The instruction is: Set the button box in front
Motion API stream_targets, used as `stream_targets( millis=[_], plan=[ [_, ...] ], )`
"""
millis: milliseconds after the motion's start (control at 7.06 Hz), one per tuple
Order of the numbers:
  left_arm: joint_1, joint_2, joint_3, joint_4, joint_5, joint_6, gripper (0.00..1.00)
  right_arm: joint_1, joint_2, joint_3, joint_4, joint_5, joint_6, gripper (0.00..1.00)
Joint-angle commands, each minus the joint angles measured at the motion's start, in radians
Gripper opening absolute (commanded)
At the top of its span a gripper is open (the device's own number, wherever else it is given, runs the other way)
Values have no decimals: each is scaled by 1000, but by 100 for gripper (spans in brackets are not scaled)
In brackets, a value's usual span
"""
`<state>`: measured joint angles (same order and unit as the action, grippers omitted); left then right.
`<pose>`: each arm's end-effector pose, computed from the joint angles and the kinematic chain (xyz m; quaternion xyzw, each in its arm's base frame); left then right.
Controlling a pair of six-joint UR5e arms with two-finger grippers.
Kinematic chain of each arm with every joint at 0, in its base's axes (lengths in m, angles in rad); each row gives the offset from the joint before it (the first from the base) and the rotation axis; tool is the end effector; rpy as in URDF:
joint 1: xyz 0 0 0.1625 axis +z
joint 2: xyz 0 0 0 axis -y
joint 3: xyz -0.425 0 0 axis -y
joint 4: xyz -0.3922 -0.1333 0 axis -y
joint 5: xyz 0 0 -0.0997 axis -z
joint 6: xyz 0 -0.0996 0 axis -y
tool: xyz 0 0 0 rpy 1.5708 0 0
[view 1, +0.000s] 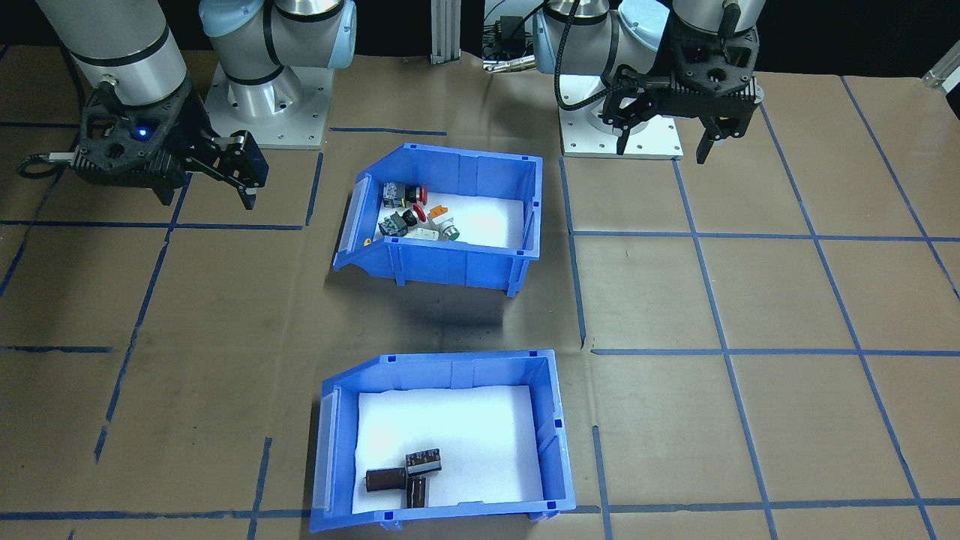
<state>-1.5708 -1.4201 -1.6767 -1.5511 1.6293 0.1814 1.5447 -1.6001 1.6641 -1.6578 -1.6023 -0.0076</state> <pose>-0.1275 -0.4339 0.5074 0.0896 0.9950 -0.0294 0.0320 0.1176 -0.4841 0.4650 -0.0094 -0.9998 0.0112 0.0159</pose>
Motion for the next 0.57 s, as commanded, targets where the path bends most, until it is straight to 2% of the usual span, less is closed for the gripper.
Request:
stream_targets(
  millis=[0,283,425],
  plan=[
    [0,-3,-3,2,-5,1,99,2,-1,-1,13,-2,-24,100],
    [0,18,-18,2,-2,0,99,9,8,2,16,-1,-63,100],
    [0,18,-21,2,-2,-2,99,11,15,-1,3,-1,-239,100]
  ],
)
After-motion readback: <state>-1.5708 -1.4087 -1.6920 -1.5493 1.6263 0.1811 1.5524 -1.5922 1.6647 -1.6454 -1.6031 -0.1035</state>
